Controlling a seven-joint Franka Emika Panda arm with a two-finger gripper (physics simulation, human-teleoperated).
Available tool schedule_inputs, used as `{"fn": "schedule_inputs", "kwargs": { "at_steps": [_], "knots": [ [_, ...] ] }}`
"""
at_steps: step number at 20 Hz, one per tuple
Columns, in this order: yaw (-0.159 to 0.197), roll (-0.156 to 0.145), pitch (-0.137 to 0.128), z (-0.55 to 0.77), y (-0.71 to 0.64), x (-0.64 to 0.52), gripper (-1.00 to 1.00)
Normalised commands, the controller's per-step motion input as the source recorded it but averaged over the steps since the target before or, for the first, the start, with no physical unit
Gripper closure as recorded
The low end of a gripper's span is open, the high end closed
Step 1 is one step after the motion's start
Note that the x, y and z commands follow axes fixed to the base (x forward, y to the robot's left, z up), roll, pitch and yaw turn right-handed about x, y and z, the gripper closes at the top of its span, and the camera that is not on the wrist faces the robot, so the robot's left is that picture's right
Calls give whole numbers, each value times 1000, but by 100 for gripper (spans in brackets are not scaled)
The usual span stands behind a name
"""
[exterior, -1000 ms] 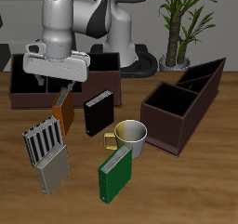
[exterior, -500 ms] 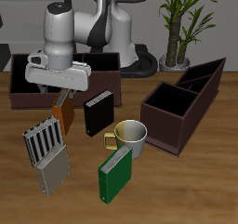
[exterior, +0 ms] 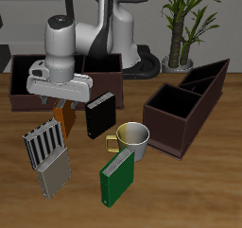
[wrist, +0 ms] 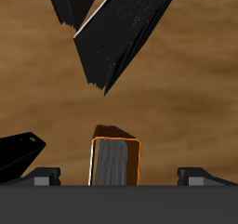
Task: Place the orange book into the left desk caddy's right compartment and place the striped book into the back desk caddy's front compartment and place the yellow book into the back desk caddy's back compartment
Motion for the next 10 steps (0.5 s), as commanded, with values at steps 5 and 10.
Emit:
{"fn": "schedule_inputs", "kwargs": {
  "at_steps": [5,10],
  "knots": [
    [2,4,28,-161,3,115,100],
    [-17,15,0,100,98,94,100]
  ]
}}
